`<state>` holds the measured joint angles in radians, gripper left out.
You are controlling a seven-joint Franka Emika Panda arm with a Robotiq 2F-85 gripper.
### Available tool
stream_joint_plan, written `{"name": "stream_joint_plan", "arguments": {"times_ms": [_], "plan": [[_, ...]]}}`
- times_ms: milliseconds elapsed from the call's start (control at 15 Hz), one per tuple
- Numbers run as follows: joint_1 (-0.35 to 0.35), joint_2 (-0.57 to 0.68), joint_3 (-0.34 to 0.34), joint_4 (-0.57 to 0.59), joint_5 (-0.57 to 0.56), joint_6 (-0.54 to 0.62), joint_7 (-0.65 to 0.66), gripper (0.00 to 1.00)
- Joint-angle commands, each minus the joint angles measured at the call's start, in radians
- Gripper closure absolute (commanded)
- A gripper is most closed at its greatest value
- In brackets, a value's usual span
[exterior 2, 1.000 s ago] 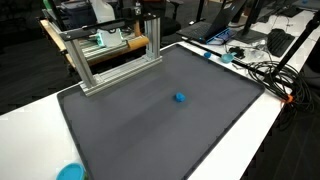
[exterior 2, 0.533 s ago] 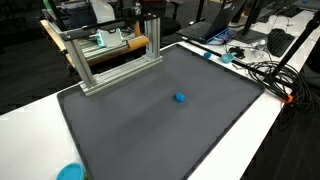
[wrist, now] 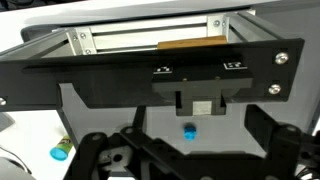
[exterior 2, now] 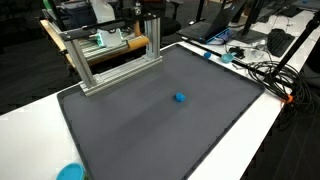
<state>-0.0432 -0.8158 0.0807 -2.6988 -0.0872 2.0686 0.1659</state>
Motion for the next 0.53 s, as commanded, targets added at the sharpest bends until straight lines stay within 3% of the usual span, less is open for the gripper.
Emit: {"name": "stream_joint_plan", "arguments": {"times_ms": [0,467], "plan": [[0.037,-0.011,-0.034,-0.035,0.029,0.039,-0.055,0.0],[0.045,0.032,-0.068,-0.046,0.06,0.132,-0.082,0.0]]}}
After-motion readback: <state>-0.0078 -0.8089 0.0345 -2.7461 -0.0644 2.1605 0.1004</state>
